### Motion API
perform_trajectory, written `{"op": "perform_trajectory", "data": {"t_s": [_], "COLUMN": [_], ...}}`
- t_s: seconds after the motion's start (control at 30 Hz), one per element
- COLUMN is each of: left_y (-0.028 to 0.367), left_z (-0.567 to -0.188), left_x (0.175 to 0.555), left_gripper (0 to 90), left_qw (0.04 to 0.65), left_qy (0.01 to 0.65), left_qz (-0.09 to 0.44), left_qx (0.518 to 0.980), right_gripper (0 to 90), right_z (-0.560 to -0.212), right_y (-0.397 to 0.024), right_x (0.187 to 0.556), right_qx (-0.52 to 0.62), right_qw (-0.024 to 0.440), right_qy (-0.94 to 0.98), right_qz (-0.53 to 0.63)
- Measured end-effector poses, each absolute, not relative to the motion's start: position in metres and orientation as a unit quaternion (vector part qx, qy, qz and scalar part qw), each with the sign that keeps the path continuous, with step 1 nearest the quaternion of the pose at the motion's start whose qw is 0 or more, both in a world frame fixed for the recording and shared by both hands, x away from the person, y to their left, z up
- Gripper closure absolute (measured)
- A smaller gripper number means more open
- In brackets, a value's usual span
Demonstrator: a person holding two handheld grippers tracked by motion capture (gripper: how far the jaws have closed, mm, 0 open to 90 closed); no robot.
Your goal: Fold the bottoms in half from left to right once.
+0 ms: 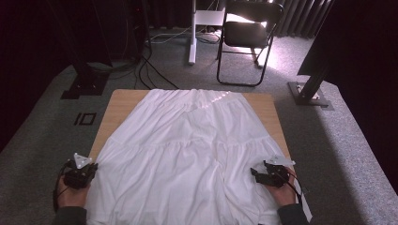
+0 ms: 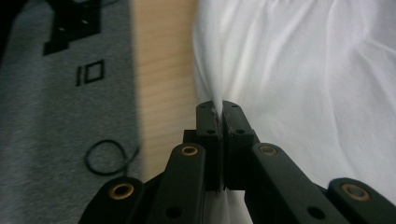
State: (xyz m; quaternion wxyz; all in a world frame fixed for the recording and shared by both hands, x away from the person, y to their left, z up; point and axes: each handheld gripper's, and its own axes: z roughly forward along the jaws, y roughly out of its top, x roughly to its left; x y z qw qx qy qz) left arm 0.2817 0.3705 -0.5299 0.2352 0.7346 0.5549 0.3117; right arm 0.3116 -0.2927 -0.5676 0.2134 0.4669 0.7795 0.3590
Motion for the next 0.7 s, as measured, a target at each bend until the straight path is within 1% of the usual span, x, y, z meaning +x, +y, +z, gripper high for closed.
{"op": "perform_trajectory", "data": {"t_s": [0.07, 0.17, 0.27, 0.33, 0.47, 0.57, 0.7], "left_y": [0.379, 0.395, 0.411, 0.42, 0.434, 0.442, 0.444], "left_z": [-0.527, -0.523, -0.52, -0.519, -0.514, -0.513, -0.514], "left_x": [0.283, 0.288, 0.292, 0.295, 0.298, 0.3, 0.303], "left_gripper": [88.1, 88.2, 88.2, 88.3, 88.3, 88.2, 88.2], "left_qw": [0.23, 0.212, 0.197, 0.187, 0.174, 0.177, 0.172], "left_qy": [0.56, 0.571, 0.585, 0.593, 0.601, 0.61, 0.613], "left_qz": [0.322, 0.337, 0.348, 0.352, 0.362, 0.358, 0.359], "left_qx": [0.728, 0.718, 0.706, 0.699, 0.691, 0.684, 0.683], "right_gripper": [32.6, 33.7, 34.9, 36.9, 37.3, 32.9, 32.4], "right_z": [-0.566, -0.56, -0.555, -0.554, -0.555, -0.559, -0.563], "right_y": [-0.294, -0.299, -0.307, -0.316, -0.324, -0.327, -0.325], "right_x": [0.31, 0.306, 0.304, 0.301, 0.3, 0.298, 0.298], "right_qx": [0.467, 0.469, 0.476, 0.483, 0.49, 0.483, 0.472], "right_qw": [0.222, 0.248, 0.254, 0.255, 0.251, 0.234, 0.234], "right_qy": [0.78, 0.775, 0.767, 0.763, 0.762, 0.775, 0.786], "right_qz": [0.353, 0.345, 0.348, 0.345, 0.34, 0.333, 0.324]}}
